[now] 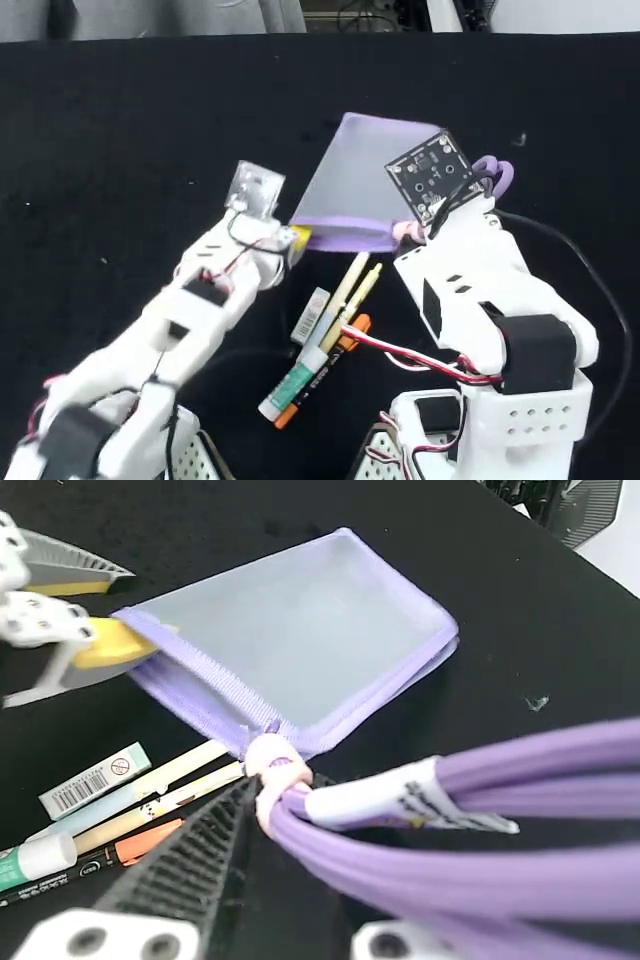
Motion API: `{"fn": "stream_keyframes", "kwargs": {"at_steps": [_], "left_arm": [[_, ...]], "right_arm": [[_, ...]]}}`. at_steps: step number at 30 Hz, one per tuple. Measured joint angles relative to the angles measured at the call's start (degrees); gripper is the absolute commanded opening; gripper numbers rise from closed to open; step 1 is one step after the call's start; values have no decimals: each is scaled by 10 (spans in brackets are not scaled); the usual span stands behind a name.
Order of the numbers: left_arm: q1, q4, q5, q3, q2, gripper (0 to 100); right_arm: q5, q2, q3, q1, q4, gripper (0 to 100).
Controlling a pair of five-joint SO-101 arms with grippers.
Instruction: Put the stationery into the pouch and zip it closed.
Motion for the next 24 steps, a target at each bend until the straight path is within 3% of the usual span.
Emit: {"fn": "stream_keyframes", "kwargs": {"at_steps": [9,24], "left_arm": [[-23,-4,69,-117,84,191],[2,-50,70,-119,85,197]], "right_arm": [[0,0,0,0,0,11],[11,-72,-16,0,39,11]]}}
